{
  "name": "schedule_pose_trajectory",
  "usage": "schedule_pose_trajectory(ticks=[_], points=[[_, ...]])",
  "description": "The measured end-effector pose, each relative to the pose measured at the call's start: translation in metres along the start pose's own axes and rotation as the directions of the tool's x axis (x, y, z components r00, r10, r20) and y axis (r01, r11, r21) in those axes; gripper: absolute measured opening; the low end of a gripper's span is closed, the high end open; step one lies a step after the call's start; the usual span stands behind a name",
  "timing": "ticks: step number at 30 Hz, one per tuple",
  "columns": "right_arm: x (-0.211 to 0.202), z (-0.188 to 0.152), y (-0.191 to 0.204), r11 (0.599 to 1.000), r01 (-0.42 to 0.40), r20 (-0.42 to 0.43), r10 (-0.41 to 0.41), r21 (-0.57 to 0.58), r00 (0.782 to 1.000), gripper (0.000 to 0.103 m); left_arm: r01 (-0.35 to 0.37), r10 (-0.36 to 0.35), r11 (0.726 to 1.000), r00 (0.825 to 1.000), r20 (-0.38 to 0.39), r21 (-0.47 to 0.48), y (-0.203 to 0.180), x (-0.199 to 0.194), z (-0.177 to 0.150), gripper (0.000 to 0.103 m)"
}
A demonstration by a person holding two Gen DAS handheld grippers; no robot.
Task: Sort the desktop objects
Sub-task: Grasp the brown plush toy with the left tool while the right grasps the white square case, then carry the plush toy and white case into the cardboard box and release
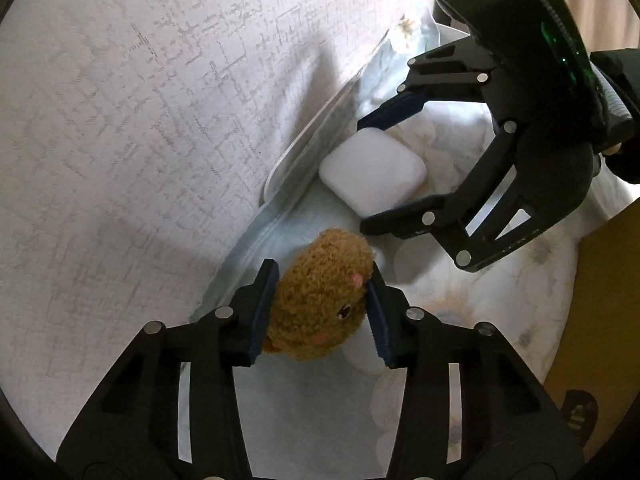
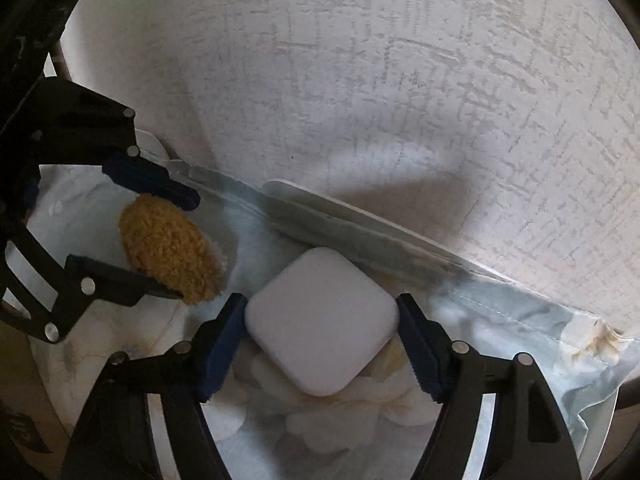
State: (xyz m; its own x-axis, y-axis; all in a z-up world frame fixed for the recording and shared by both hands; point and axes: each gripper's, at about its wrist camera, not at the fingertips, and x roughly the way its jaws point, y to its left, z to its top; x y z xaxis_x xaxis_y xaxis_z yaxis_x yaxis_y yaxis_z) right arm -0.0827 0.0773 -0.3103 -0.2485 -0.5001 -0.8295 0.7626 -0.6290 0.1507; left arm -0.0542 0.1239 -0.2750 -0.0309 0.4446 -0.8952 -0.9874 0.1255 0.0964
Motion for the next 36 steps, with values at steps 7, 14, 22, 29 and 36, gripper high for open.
schedule_pose_trajectory(ticks=[7,14,22,29,36], points=[[-0.016,-0.001,0.001,1.000,-0.015,0.024,0.015,0.027,1.000,0.071,0.001,-0.001,1.000,1.000,0.004,-0.020,-0.005,-0.021,-0.001,0.034],[-0.057,0.002,0.012,0.999,-0.029,0.035,0.029,0.017,0.999,0.071,-0.035,0.039,0.997,0.998,0.051,-0.065,-0.016,-0.075,-0.002,0.034],[-0.139,0.008,0.048,0.998,-0.029,0.079,0.032,-0.047,0.996,0.071,-0.122,0.131,0.989,0.984,0.118,-0.082,-0.056,-0.161,-0.004,0.034],[-0.214,0.006,0.086,0.994,-0.054,0.112,0.064,-0.098,0.992,0.071,-0.184,0.195,0.979,0.970,0.146,-0.089,-0.110,-0.218,-0.002,0.034],[-0.264,-0.010,0.109,0.989,-0.062,0.122,0.078,-0.136,0.989,0.071,-0.225,0.239,0.968,0.962,0.134,-0.115,-0.151,-0.256,-0.044,0.034]])
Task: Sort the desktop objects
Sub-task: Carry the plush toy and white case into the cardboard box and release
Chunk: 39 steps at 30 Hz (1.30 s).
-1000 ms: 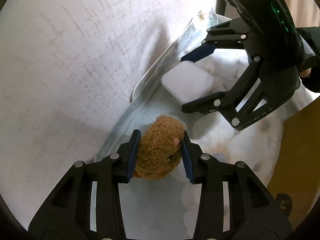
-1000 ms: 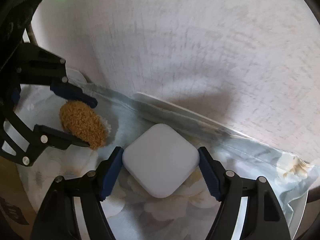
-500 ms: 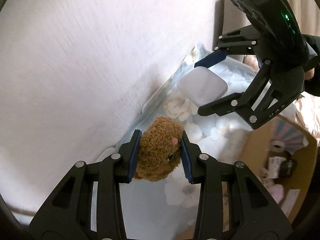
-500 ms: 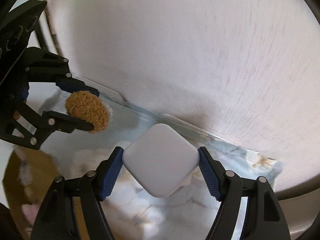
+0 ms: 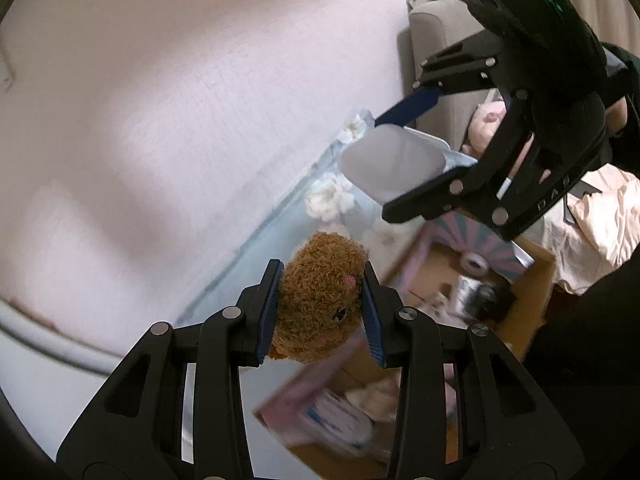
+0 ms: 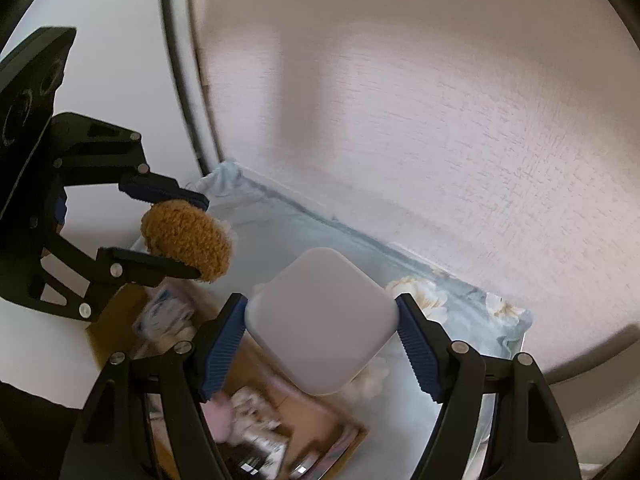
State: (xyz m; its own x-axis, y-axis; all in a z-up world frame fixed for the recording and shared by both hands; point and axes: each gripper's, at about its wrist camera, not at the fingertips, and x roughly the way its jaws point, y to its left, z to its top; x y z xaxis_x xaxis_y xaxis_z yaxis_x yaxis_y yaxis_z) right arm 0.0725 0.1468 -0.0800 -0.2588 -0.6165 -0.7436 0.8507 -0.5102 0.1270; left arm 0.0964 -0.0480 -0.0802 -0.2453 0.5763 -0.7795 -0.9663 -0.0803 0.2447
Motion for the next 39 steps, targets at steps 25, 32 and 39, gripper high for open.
schedule_pose_trajectory(ticks=[25,32,39], points=[[0.006,-0.098,0.051,0.989,0.007,-0.160,0.017,0.145,0.987,0.071,0.079,-0.091,0.990,0.991,-0.100,-0.118,-0.034,-0.002,-0.073,0.034],[0.011,-0.099,0.051,0.986,0.012,-0.168,0.015,0.164,0.986,0.071,0.084,-0.095,0.991,0.989,-0.112,-0.100,-0.039,0.002,-0.074,0.034],[0.015,-0.100,0.051,0.986,0.017,-0.191,0.015,0.166,0.981,0.071,0.080,-0.101,0.988,0.982,-0.157,-0.133,-0.038,0.007,-0.076,0.034]])
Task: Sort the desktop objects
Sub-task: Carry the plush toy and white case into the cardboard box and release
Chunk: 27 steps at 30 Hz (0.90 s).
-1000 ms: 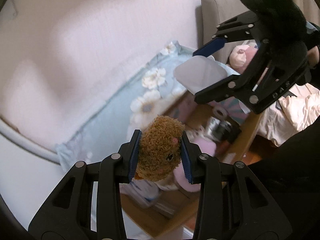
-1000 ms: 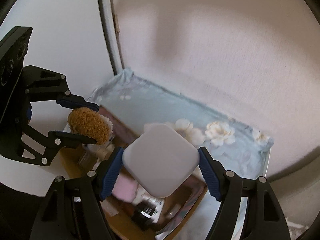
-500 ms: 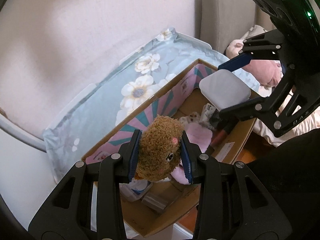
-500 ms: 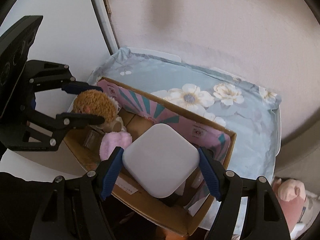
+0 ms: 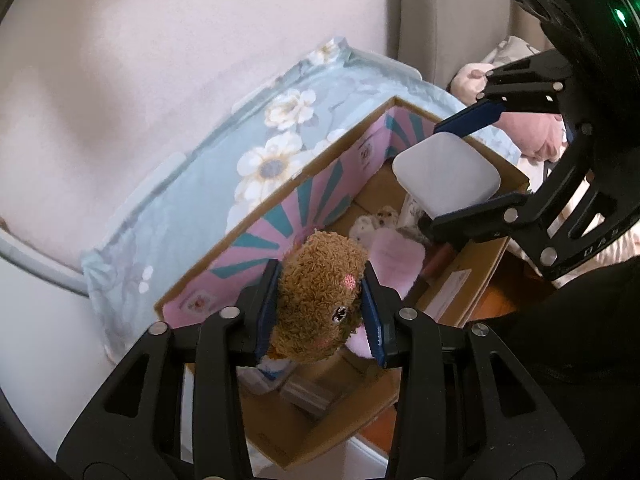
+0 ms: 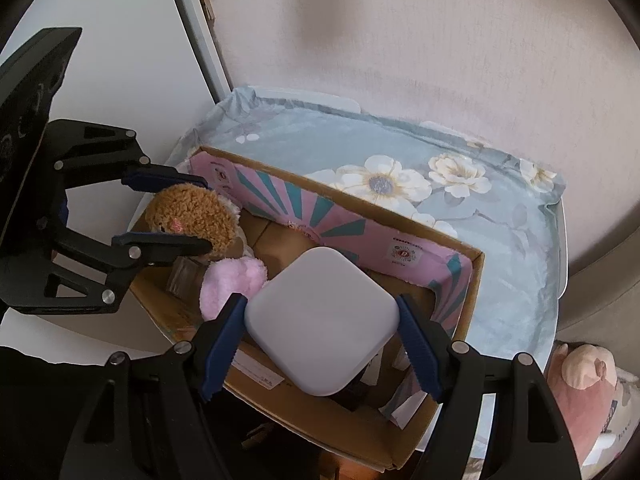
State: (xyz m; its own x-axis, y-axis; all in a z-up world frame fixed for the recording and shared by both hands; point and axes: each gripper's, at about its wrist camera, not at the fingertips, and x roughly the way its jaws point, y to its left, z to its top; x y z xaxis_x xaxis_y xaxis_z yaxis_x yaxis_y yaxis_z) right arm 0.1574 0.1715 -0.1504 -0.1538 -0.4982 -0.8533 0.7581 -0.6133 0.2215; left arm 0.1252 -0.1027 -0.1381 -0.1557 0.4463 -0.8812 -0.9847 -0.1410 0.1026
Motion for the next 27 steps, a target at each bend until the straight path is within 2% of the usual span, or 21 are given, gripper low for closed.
schedule_pose_trajectory(ticks=[2,3,4,5,6,7,8,12,16,27], points=[[0.005,0.001,0.001,1.000,0.002,-0.017,-0.002,0.006,1.000,0.071,-0.004,0.004,1.000,1.000,-0.001,-0.027,0.003,0.001,0.001,0.038],[0.007,0.001,0.001,1.000,-0.005,-0.025,0.005,0.011,1.000,0.071,-0.010,0.009,0.999,1.000,-0.013,-0.040,0.004,0.002,0.002,0.051],[0.009,0.001,0.001,1.000,-0.012,-0.031,0.013,0.018,0.999,0.071,-0.028,0.027,0.999,0.999,-0.029,-0.047,0.004,0.003,0.003,0.086],[0.010,0.000,0.000,0.999,-0.017,-0.031,0.018,0.030,0.999,0.075,-0.043,0.041,0.998,0.999,-0.035,-0.047,0.004,0.003,0.003,0.103],[0.011,0.000,-0.001,0.999,-0.017,-0.031,0.018,0.040,0.999,0.092,-0.052,0.051,0.998,0.999,-0.018,-0.047,0.003,0.000,0.003,0.103],[0.013,-0.001,-0.002,0.999,-0.015,-0.037,0.016,0.048,0.999,0.101,-0.057,0.056,0.998,0.998,-0.007,-0.042,0.002,-0.002,0.001,0.103],[0.013,-0.002,-0.002,0.999,-0.008,-0.036,0.010,0.050,0.999,0.103,-0.058,0.058,0.997,0.998,-0.003,-0.042,0.001,-0.003,0.001,0.103],[0.009,-0.004,-0.002,0.998,0.037,-0.019,-0.036,0.051,0.999,0.103,-0.070,0.070,0.996,0.998,-0.006,-0.047,0.002,-0.004,0.000,0.103],[0.009,-0.004,-0.005,0.996,0.035,-0.014,-0.034,0.084,0.999,0.103,-0.069,0.069,0.996,0.998,-0.013,-0.051,0.004,-0.001,0.000,0.103],[0.010,0.001,0.002,0.997,0.054,-0.021,-0.053,0.062,0.998,0.103,-0.060,0.060,0.997,0.998,-0.008,-0.051,0.005,-0.003,0.004,0.103]])
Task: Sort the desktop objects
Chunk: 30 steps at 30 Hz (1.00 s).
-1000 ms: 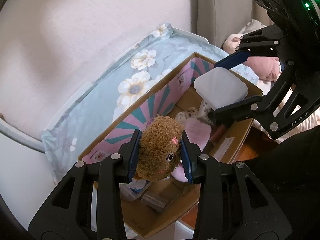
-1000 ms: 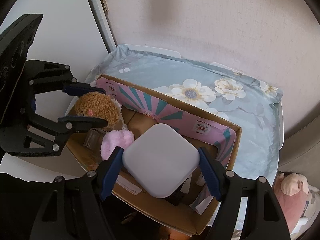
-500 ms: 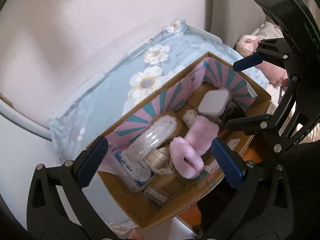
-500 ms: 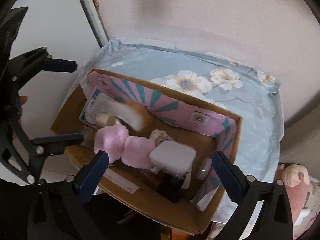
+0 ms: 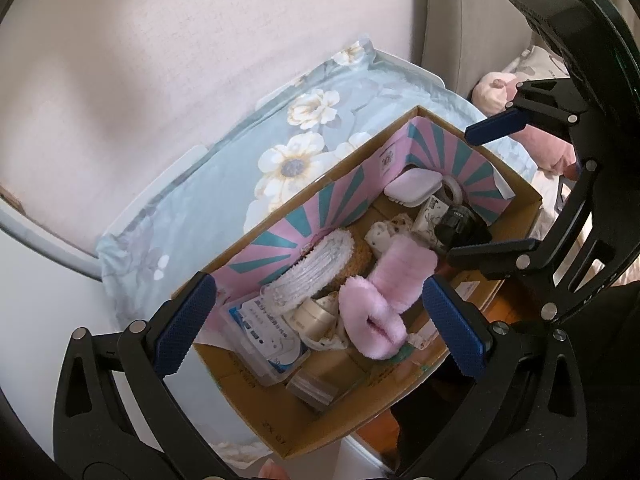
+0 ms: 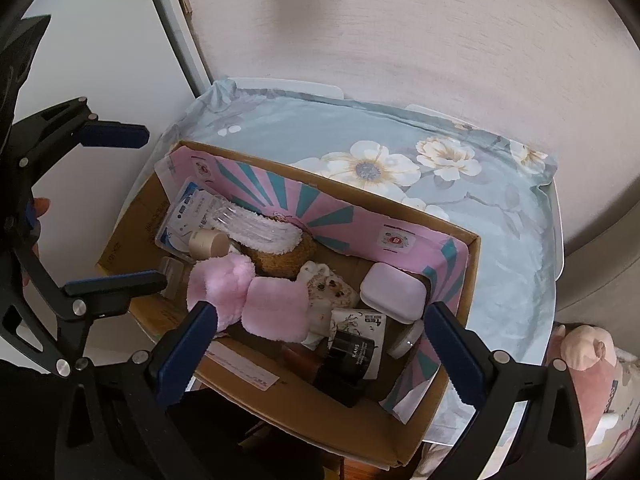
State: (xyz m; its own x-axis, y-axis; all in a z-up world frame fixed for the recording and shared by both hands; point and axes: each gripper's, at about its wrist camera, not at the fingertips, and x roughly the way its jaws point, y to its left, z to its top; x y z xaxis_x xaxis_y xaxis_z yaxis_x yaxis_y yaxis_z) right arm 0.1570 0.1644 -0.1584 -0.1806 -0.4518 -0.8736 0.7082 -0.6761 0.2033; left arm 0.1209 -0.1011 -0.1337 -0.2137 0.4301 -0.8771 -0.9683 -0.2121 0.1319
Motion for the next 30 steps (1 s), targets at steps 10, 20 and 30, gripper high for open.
schedule_pose_trajectory(ticks=[10,20,30], points=[[0.000,0.004,0.001,1.000,0.008,0.000,-0.008,-0.001,1.000,0.103,0.006,-0.006,1.000,1.000,-0.009,0.000,0.003,0.003,0.002,0.103],[0.001,0.006,0.000,1.000,0.013,-0.002,-0.013,0.001,1.000,0.103,0.014,-0.014,1.000,1.000,-0.011,-0.007,0.008,0.005,0.004,0.103],[0.002,0.012,-0.001,1.000,0.024,0.000,-0.024,0.004,1.000,0.103,0.021,-0.021,1.000,1.000,-0.010,-0.015,0.010,0.005,0.010,0.103]])
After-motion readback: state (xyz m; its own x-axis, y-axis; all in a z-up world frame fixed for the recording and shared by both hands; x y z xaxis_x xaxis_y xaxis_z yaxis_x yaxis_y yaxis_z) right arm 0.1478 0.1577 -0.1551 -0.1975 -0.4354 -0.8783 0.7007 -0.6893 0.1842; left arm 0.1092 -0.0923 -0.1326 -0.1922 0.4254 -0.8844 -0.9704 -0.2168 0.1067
